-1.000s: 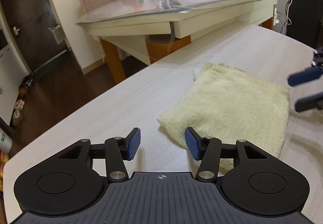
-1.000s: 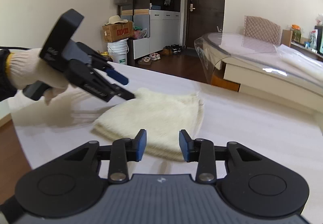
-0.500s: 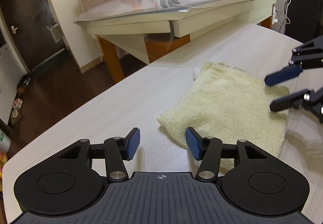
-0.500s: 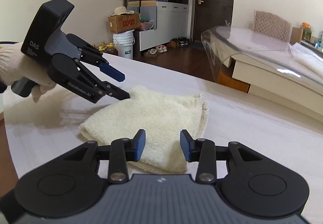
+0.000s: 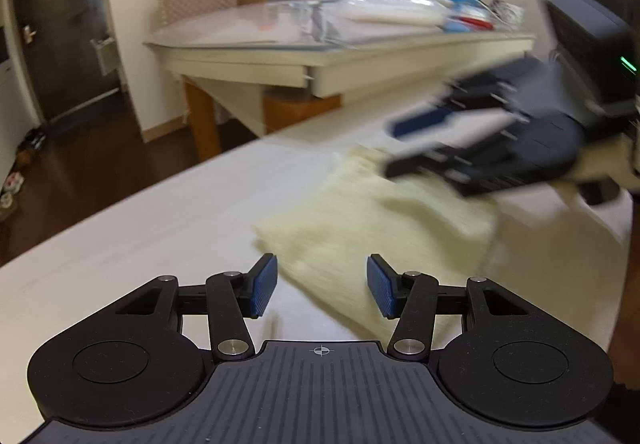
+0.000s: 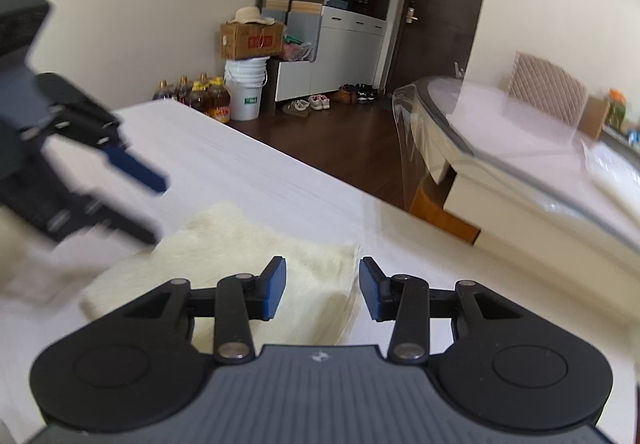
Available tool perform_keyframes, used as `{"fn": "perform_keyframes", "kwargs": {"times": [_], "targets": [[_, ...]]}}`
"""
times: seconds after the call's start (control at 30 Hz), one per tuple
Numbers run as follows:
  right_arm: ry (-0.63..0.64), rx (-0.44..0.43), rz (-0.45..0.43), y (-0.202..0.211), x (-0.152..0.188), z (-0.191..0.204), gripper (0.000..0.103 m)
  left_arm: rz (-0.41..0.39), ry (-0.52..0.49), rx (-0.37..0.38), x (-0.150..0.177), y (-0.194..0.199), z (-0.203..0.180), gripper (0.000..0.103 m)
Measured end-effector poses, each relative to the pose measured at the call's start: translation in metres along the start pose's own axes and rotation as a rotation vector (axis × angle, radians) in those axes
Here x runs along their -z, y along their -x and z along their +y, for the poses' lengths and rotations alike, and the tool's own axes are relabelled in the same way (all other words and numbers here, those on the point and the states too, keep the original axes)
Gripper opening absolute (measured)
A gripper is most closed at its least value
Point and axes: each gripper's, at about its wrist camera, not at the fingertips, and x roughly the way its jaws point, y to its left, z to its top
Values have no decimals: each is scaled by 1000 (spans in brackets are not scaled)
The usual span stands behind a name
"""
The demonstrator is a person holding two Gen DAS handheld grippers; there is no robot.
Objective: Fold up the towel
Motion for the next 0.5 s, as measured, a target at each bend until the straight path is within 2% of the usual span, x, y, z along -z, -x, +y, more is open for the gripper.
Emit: {"fn": "perform_keyframes", "kwargs": {"times": [0.2,0.27,0.37,0.5], "targets": [[69,28,59,-26,-1,-2,44,22,17,-38,7,-6,-9,56],[39,45,58,-28,2,-10,48,19,12,-47,9,-6,-11,56],[-20,49,55,-27,5,-20,49,16,12,-53,10,-5,-12,56],[-27,39,5,-6,10,-15,47,-6,35,-62,12,2,-12,54]]}}
